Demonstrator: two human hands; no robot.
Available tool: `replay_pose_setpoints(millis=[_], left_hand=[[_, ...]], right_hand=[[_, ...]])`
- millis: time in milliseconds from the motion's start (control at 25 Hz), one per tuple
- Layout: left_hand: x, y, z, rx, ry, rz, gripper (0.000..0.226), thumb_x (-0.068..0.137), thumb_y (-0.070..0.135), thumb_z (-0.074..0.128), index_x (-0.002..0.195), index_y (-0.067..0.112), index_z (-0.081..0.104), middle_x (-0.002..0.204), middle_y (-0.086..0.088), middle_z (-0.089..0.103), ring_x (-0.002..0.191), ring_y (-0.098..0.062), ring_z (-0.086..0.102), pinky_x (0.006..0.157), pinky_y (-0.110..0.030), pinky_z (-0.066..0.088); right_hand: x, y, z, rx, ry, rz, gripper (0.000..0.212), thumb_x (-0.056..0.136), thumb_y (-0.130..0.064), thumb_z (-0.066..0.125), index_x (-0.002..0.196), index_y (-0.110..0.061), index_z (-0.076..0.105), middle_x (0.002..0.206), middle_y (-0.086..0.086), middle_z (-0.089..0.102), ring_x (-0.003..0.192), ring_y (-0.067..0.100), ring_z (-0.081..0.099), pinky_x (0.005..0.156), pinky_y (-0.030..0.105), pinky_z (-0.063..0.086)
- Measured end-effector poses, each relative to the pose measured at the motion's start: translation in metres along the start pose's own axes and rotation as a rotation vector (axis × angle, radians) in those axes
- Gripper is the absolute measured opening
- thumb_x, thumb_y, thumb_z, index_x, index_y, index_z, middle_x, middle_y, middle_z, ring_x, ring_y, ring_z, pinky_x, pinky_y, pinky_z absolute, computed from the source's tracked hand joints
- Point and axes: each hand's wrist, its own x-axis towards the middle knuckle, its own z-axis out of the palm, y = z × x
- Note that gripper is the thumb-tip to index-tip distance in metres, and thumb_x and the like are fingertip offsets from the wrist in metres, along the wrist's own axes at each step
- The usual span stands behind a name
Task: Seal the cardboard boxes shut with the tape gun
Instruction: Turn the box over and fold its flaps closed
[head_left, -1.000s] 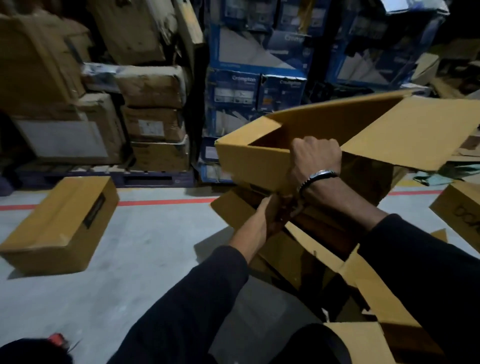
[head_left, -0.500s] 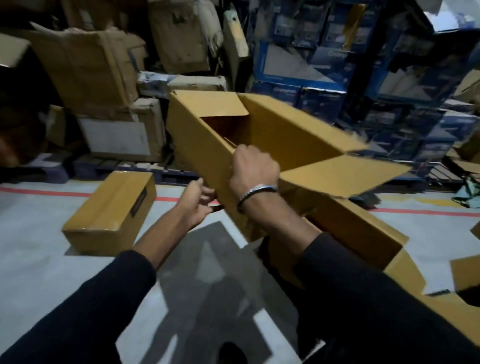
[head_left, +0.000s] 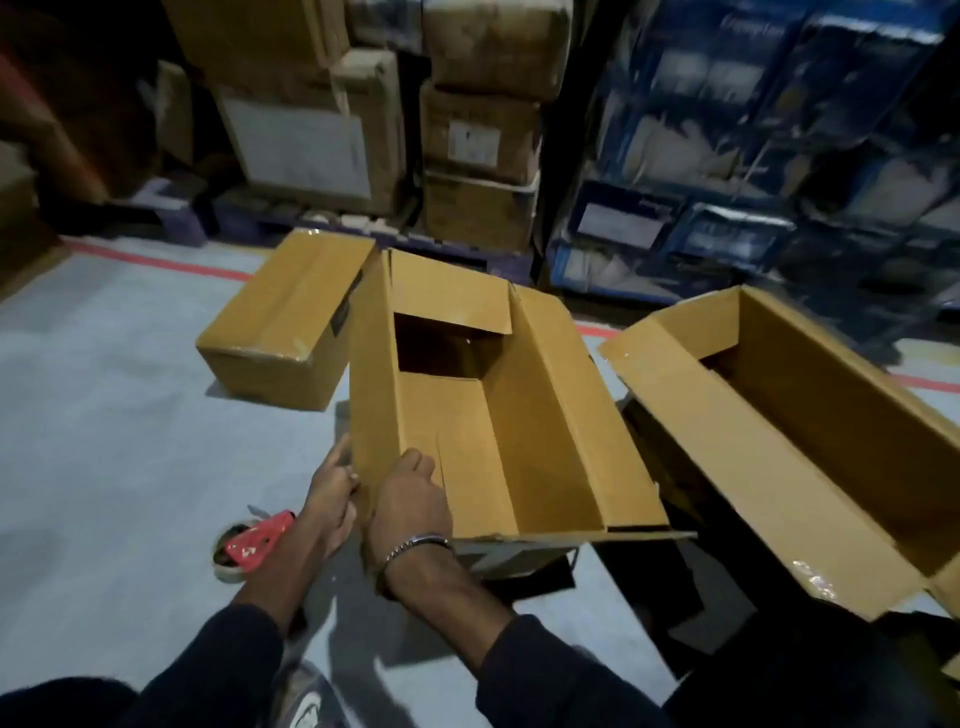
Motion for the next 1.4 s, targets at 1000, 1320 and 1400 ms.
replay_pose_setpoints(millis=[1000, 1320, 1400], left_hand=[[0.035, -0.136, -0.127, 1.259, -0.054, -0.138, 0.106, 0.065, 0.058, 0.079, 0.15, 0.007, 0.039, 0.132, -0.016, 0.062, 0.115, -0.036, 0.064, 0.093, -0.047, 0.056], [-0.009, -0.161, -0.118, 1.104, 0.125, -0.197, 0.081, 0.096, 0.053, 0.063, 0.156, 0.009, 0.031, 0.15, -0.028, 0.044, 0.135, -0.047, 0.046, 0.11, -0.053, 0.043], [-0.027, -0.15, -0.114, 0.994, 0.301, -0.25, 0.075, 0.099, 0.041, 0.064, 0.157, 0.008, 0.031, 0.153, -0.03, 0.035, 0.139, -0.05, 0.039, 0.112, -0.054, 0.039]], right_hand=[[0.023, 0.296, 0.088, 0.339, 0.032, 0.725, 0.131, 0.076, -0.063, 0.08, 0.161, -0.015, -0.007, 0.155, 0.019, 0.026, 0.137, 0.045, 0.041, 0.109, 0.055, 0.042], [0.004, 0.278, 0.041, 0.673, -0.298, 0.724, 0.051, 0.089, -0.036, 0.075, 0.122, -0.004, 0.054, 0.104, 0.012, 0.07, 0.076, 0.024, 0.07, 0.054, 0.03, 0.056], [0.0, 0.262, 0.019, 0.873, -0.293, 0.743, 0.028, 0.098, -0.034, 0.064, 0.112, -0.01, 0.064, 0.091, 0.011, 0.071, 0.072, 0.023, 0.068, 0.063, 0.032, 0.056]])
